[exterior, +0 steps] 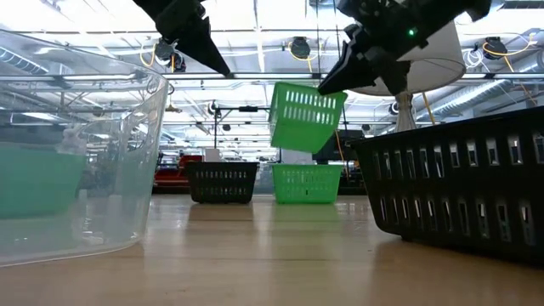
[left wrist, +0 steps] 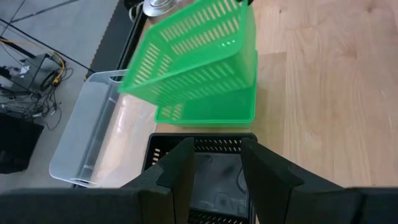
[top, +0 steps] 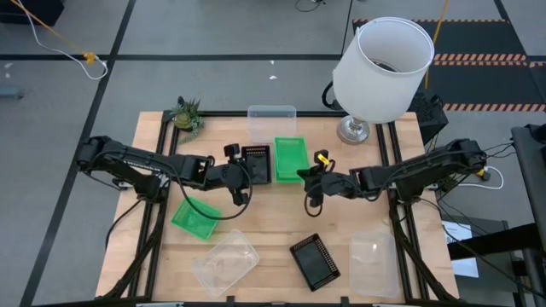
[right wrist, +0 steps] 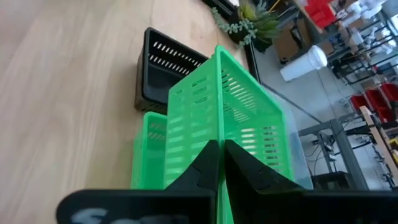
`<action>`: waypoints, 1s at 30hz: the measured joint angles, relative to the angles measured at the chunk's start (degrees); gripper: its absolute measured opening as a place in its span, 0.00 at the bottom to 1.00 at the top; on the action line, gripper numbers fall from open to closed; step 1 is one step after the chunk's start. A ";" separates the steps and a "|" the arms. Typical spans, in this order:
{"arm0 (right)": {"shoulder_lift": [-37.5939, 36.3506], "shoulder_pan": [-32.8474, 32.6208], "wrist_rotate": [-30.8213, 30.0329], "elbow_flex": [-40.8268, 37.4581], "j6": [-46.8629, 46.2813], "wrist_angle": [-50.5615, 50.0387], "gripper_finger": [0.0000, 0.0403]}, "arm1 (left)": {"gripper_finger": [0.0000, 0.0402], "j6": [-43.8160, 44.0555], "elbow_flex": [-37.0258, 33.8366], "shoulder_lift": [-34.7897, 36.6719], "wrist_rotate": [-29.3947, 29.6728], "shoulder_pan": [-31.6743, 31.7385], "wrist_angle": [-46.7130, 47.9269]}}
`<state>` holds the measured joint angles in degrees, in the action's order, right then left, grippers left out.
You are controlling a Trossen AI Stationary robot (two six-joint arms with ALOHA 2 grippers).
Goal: Stack baskets by color
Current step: Stack the bottom right green bin on the top green bin
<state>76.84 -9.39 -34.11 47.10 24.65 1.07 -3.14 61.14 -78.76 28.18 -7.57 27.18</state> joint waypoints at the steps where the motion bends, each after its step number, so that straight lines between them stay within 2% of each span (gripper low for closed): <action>1: 0.00 0.00 0.02 -0.66 0.06 1.12 0.02 | 0.33 0.00 0.00 0.00 0.00 0.00 -0.02; 8: 0.36 0.91 1.53 -2.93 -1.49 2.55 0.02 | 0.33 -0.11 0.00 0.00 0.00 0.00 -0.48; 15: 1.80 2.36 2.92 -5.42 -1.43 8.82 0.02 | 0.33 -0.42 0.00 0.02 0.00 0.00 -0.74; 30: 2.58 4.50 4.61 -5.61 -2.36 8.82 0.02 | 0.33 -0.68 -0.02 0.02 0.00 0.00 -0.50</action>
<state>79.42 -4.89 -29.50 41.50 22.29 9.89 -3.81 61.12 -78.74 28.18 -7.57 26.68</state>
